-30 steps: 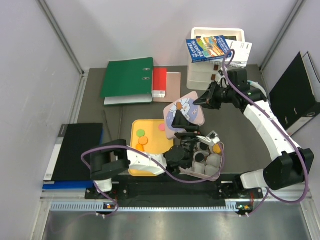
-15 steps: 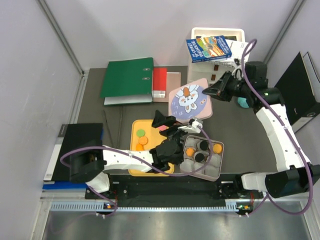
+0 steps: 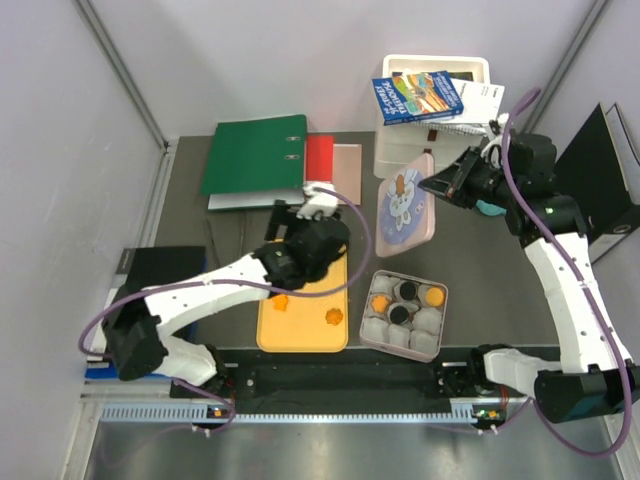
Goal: Pack the cookies
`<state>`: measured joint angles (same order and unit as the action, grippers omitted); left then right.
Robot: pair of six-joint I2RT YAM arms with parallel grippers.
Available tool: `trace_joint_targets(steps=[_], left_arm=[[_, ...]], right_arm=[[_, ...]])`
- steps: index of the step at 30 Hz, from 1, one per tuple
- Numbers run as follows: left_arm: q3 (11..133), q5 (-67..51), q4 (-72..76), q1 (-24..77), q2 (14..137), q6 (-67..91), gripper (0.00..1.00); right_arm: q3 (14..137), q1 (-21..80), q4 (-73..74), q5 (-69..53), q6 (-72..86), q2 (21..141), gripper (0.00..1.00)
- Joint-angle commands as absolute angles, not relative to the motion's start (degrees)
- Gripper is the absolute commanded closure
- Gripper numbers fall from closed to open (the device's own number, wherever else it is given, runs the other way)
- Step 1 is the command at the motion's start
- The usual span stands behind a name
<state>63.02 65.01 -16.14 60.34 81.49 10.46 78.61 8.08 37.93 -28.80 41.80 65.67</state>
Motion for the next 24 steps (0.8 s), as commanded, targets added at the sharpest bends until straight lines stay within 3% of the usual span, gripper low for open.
trace_joint_targets(steps=[1,7,10,15,24], left_arm=[[63.81,54.68,-24.09,55.20,72.70,27.33,0.01],[63.37,43.27,-22.78,49.76,69.62,31.81,0.01],[60.05,27.20,-18.39,43.70,65.85,37.33,0.01],[50.21,-8.35,1.63,29.81,63.10,50.51,0.01],[41.58,-35.14,43.37,26.72,75.92,77.93,0.01]], right_arm=[[78.66,7.91,36.56,-28.83,41.57,63.28,1.00],[78.31,7.91,35.78,-29.44,41.66,62.49,1.00],[76.56,7.91,33.06,-31.45,42.27,61.18,1.00],[71.47,7.91,27.26,-34.97,44.47,58.89,1.00],[64.26,7.91,14.79,-41.65,51.58,58.01,1.00]])
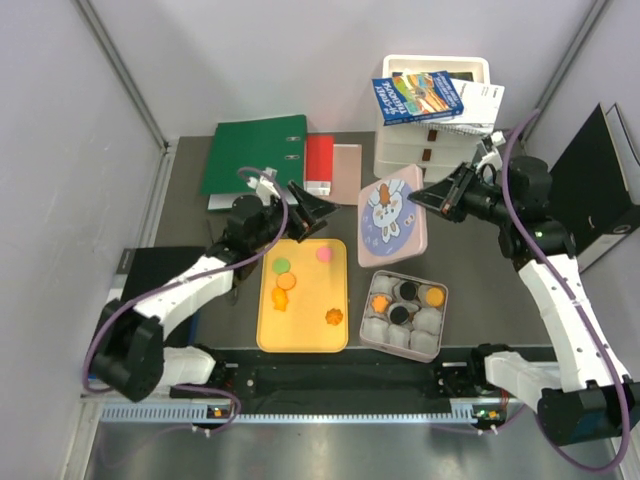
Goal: Pack the cookies
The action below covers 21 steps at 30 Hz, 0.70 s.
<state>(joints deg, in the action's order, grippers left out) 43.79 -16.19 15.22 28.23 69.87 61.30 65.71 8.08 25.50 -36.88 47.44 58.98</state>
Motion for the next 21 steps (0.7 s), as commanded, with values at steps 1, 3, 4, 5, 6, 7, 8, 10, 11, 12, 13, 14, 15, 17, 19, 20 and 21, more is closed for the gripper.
trace_joint_targets(steps=[1,3,4,5,6,7,8,10,11,12,13,14,15,17,19,20,21], left_arm=[[41.14,-37.59,53.86,26.72,79.07,83.01,0.01],[40.61,-38.49,60.09,26.72,81.46,86.47,0.01],[40.61,-38.67,62.03,26.81,82.61,87.44,0.01],[40.61,-38.58,61.88,26.72,82.88,87.28,0.01],[40.52,-38.41,60.83,26.72,82.79,86.32,0.01],[40.52,-38.23,60.39,26.72,82.62,85.79,0.01],[40.69,-38.06,60.21,26.72,82.62,85.43,0.01],[40.69,-37.88,62.47,26.81,83.32,85.69,0.01],[40.78,-38.32,64.14,26.89,83.93,86.22,0.01],[41.13,-38.84,65.99,26.98,85.59,87.87,0.01],[41.22,-39.28,67.83,27.16,86.56,88.85,0.01],[41.31,-39.46,72.99,27.25,87.62,89.99,0.01],[41.31,-39.72,75.39,27.33,89.80,92.26,0.01],[41.40,-39.90,81.00,27.68,91.84,93.95,0.01],[41.57,-39.99,83.92,27.86,94.30,95.88,0.01],[41.75,-40.16,84.63,27.95,95.09,96.06,0.01],[41.66,-40.34,84.73,27.95,96.14,95.98,0.01]], right_arm=[[63.99,7.91,14.24,-42.10,52.37,58.27,1.00],[63.55,7.82,12.49,-42.62,52.99,58.62,1.00],[63.46,7.91,11.87,-42.89,53.69,58.80,1.00],[63.46,7.91,11.34,-43.15,53.88,58.80,1.00],[63.54,7.91,10.47,-43.68,54.40,58.97,1.00],[63.54,7.91,9.94,-43.94,54.75,59.06,1.00],[63.37,7.91,9.32,-44.73,55.19,59.06,1.00],[62.06,7.91,6.09,-45.70,57.12,59.15,1.00],[61.62,8.00,5.02,-46.40,57.74,59.15,1.00],[61.18,7.91,3.88,-46.67,58.96,59.15,1.00],[60.30,7.91,2.04,-46.93,59.58,59.24,1.00],[59.86,7.91,0.98,-47.37,60.29,59.33,1.00],[59.51,7.91,0.36,-48.33,61.51,59.41,1.00],[58.89,7.91,-2.19,-48.95,62.49,59.50,1.00],[58.89,7.91,-2.81,-49.39,63.10,59.59,1.00],[59.06,7.91,-3.07,-49.57,63.19,59.50,1.00],[59.32,7.91,-2.99,-49.57,63.28,59.50,1.00]])
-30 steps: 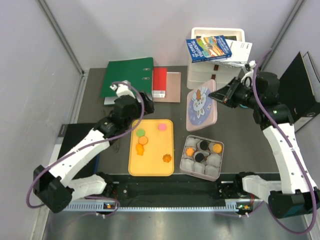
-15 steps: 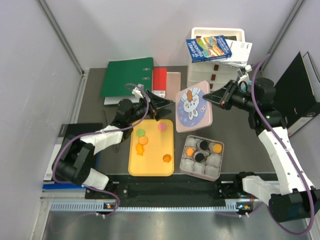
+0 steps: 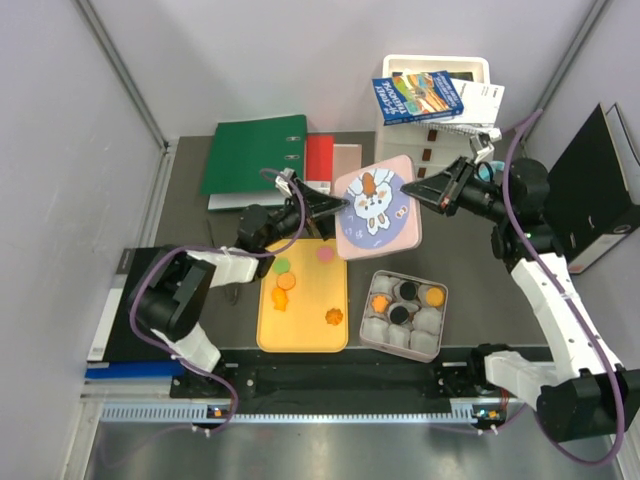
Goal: Pack the cookies
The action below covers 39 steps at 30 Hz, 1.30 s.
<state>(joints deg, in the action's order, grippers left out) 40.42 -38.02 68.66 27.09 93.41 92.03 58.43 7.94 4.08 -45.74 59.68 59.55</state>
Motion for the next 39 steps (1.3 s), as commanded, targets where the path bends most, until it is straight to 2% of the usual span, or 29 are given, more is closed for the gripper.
trace_joint_targets(steps=[1,10,18,24,26,29,31,32,36,38,39], left_arm=[[41.40,-39.91,84.90,27.86,96.33,95.72,0.01],[42.53,-40.34,84.90,25.58,97.82,95.18,0.01],[48.78,-42.98,95.88,26.28,103.00,103.35,0.02],[51.15,-44.38,97.21,28.47,104.24,104.24,0.22],[51.50,-45.44,97.12,28.74,104.33,104.06,0.35],[51.51,-46.40,97.12,29.00,104.24,104.06,0.49],[51.07,-46.84,97.21,29.09,104.15,103.89,0.54],[50.89,-46.85,97.21,29.09,104.06,103.89,0.63],[50.01,-47.37,97.21,29.09,103.45,103.62,0.77],[49.75,-47.81,97.12,29.09,103.01,103.45,0.80],[49.83,-47.73,97.21,29.09,102.83,103.36,0.83]], right_arm=[[59.85,7.91,-2.90,-49.66,63.46,59.50,1.00],[62.15,7.91,-0.35,-49.83,61.70,59.24,1.00],[59.24,7.91,-4.56,-50.10,63.54,61.43,1.00],[59.68,7.91,-3.87,-50.01,62.50,63.54,1.00],[59.59,7.91,-2.82,-49.66,61.88,63.81,1.00],[59.50,7.91,-1.85,-49.13,61.08,64.25,1.00],[59.41,7.91,-1.50,-49.04,60.73,64.77,1.00],[59.50,7.91,-1.06,-48.78,60.56,64.78,1.00],[59.68,7.91,1.30,-47.99,58.81,64.69,1.00],[60.20,7.91,4.38,-46.94,57.58,64.42,0.94],[60.55,7.74,6.13,-46.41,55.83,64.25,0.86]])
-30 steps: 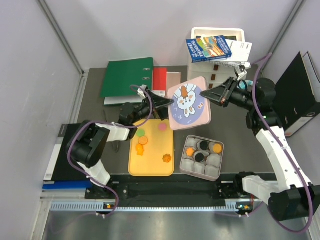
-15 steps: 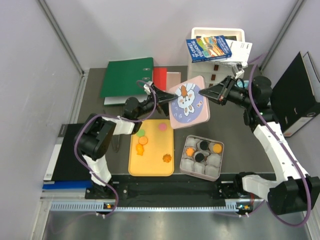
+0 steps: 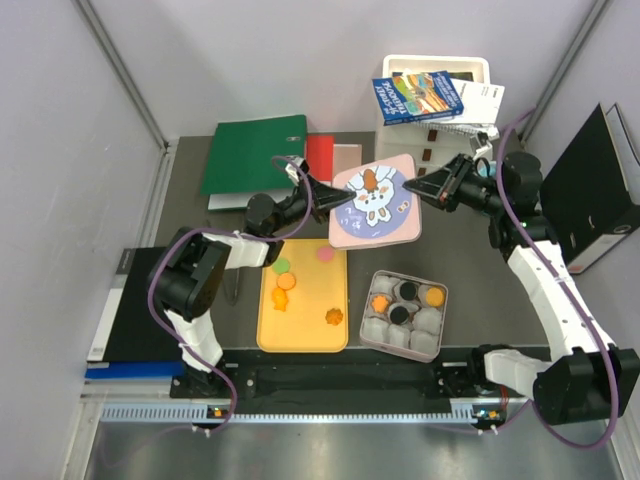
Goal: Pack the cookies
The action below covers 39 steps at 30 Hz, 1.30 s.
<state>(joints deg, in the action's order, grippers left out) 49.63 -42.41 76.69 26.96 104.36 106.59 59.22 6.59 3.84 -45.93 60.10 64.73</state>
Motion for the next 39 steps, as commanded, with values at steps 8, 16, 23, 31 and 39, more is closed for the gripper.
trace_joint_targets(steps=[8,16,23,31,39], left_arm=[[50.36,-48.08,97.12,29.09,102.04,103.88,0.85],[52.03,-48.95,96.33,29.09,101.08,104.06,0.89],[51.50,-50.18,94.22,29.09,99.41,102.48,0.98],[49.05,-54.31,90.36,29.18,96.69,99.77,1.00],[44.56,-57.74,75.71,30.58,93.34,89.58,1.00]], right_arm=[[64.42,7.91,18.61,-40.44,49.49,63.72,0.44],[70.39,7.91,34.08,-25.17,41.67,64.68,0.23],[73.74,7.91,43.68,-13.73,37.36,67.85,0.21],[72.42,7.65,47.20,-0.99,38.41,66.19,0.22],[74.18,6.85,47.82,0.27,39.81,63.37,0.22]])
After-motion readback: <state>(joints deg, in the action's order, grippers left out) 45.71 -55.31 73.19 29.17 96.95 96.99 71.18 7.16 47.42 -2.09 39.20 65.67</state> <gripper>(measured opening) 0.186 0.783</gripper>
